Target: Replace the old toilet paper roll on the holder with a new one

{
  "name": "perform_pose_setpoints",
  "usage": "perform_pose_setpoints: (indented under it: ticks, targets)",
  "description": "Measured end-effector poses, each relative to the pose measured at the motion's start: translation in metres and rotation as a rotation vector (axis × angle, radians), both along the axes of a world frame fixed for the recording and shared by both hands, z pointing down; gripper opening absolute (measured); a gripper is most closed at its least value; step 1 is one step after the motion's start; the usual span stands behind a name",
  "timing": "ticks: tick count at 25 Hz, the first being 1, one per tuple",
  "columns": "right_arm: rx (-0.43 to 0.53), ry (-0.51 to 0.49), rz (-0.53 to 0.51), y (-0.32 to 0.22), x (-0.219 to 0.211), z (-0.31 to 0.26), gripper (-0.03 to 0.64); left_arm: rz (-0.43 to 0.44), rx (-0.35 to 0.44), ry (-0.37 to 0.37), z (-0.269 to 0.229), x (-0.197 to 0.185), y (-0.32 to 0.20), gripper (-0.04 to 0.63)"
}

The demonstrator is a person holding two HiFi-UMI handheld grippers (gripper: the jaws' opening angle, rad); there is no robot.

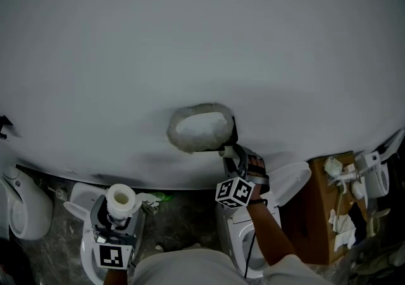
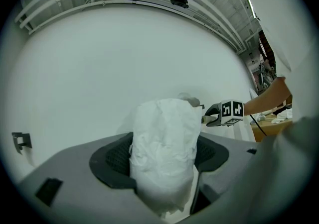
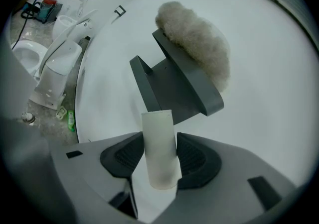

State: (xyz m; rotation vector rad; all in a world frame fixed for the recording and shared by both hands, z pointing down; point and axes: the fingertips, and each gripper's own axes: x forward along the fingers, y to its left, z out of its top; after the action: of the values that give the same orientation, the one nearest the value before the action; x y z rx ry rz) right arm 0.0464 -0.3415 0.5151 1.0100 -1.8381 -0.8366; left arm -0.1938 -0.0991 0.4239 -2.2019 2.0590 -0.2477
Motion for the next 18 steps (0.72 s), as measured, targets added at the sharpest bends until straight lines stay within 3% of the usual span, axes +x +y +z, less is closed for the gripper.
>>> perform_pose_setpoints:
  ticks: [8, 18]
  targets:
    - [-0.022, -0.024, 0.015, -0.001, 0.015, 0.006, 0.196, 0.017, -0.003, -0.013, 0.0, 0.018, -0.005, 0.33]
    - [-0.171, -0.244, 0.152, 0.016, 0.064, 0.019, 0.196, 0.062, 0.0, -0.05, -0.002, 0.041, -0.02, 0.33]
